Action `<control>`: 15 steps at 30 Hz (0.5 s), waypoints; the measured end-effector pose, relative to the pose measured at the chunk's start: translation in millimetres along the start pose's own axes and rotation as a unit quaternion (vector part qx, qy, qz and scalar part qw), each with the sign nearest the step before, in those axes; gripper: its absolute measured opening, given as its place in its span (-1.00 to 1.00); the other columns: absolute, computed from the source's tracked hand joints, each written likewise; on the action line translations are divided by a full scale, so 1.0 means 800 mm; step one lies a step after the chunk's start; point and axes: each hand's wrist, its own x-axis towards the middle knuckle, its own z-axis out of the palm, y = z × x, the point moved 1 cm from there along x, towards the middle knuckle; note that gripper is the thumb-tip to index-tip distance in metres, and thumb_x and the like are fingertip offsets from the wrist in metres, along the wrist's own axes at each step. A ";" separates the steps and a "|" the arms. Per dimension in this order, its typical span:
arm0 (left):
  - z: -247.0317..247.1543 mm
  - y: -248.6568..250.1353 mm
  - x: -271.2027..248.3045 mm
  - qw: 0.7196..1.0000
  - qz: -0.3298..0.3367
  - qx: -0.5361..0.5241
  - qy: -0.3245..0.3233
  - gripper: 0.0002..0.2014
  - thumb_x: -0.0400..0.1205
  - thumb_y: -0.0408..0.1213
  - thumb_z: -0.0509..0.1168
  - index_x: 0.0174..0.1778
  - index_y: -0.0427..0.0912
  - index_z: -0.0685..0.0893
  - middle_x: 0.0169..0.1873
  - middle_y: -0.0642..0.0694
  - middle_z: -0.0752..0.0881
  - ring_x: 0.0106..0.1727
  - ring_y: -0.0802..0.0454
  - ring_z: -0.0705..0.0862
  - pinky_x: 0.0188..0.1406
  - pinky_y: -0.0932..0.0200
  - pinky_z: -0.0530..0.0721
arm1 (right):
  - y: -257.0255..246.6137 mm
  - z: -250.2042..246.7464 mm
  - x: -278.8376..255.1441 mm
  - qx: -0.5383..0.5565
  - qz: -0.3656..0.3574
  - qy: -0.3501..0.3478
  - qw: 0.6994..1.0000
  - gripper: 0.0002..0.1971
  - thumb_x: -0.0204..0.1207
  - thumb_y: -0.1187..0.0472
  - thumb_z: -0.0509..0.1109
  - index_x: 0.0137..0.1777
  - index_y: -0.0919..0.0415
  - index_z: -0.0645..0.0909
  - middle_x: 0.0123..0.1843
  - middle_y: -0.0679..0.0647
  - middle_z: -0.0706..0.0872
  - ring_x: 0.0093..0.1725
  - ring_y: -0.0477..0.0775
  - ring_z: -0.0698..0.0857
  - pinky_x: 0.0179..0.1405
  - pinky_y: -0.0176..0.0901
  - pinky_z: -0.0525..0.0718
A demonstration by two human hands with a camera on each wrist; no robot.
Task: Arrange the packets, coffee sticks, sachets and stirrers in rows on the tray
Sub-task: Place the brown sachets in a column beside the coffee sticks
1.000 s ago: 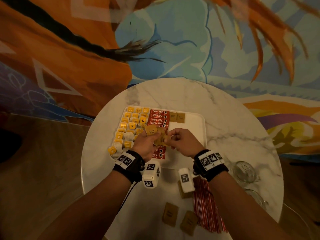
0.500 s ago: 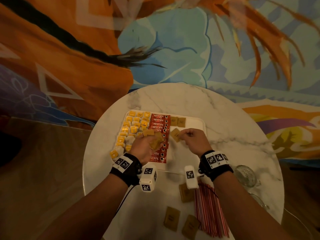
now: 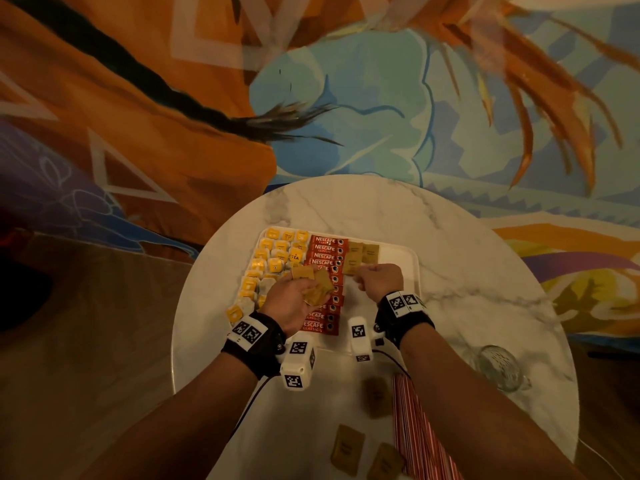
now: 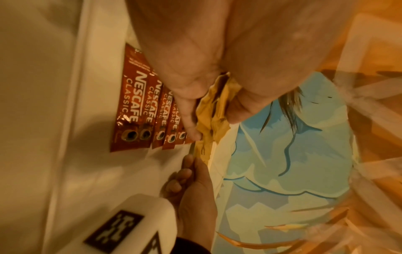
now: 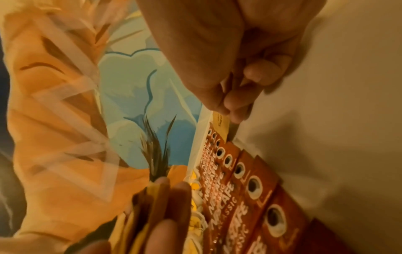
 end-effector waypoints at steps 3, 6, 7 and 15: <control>-0.001 0.000 -0.001 1.000 -0.002 0.000 -0.003 -0.69 0.71 -0.56 0.18 0.27 -0.21 0.69 0.20 -0.31 0.78 0.22 -0.28 0.76 0.12 -0.12 0.78 | -0.001 0.001 0.000 -0.025 0.000 0.005 1.000 -0.82 0.43 0.19 0.50 -0.34 0.23 0.82 -0.38 0.11 0.84 -0.40 0.03 0.75 -0.28 -0.11 0.74; -0.001 -0.002 -0.002 1.000 -0.003 0.001 -0.005 -0.67 0.71 -0.55 0.19 0.33 -0.24 0.67 0.24 -0.33 0.77 0.26 -0.30 0.75 0.18 -0.14 0.76 | -0.003 0.000 0.003 -0.053 0.001 0.006 0.999 -0.80 0.43 0.18 0.49 -0.38 0.21 0.81 -0.44 0.05 0.81 -0.43 0.01 0.75 -0.39 -0.17 0.70; 0.000 -0.002 -0.002 1.000 -0.003 0.002 -0.004 -0.66 0.71 -0.55 0.19 0.37 -0.25 0.66 0.25 -0.32 0.77 0.26 -0.29 0.76 0.18 -0.13 0.76 | -0.005 0.000 0.002 -0.065 0.001 0.007 0.998 -0.79 0.43 0.17 0.49 -0.39 0.19 0.81 -0.45 0.03 0.80 -0.42 0.02 0.76 -0.42 -0.18 0.68; 0.002 0.000 -0.004 1.000 0.011 0.021 -0.017 -0.66 0.71 -0.58 0.20 0.34 -0.24 0.65 0.21 -0.32 0.77 0.13 -0.22 0.79 0.04 -0.04 0.79 | -0.015 -0.002 -0.027 0.010 -0.125 -0.054 0.991 -0.81 0.57 0.11 0.43 -0.21 0.16 0.76 -0.29 0.02 0.80 -0.35 -0.08 0.70 -0.29 -0.09 0.71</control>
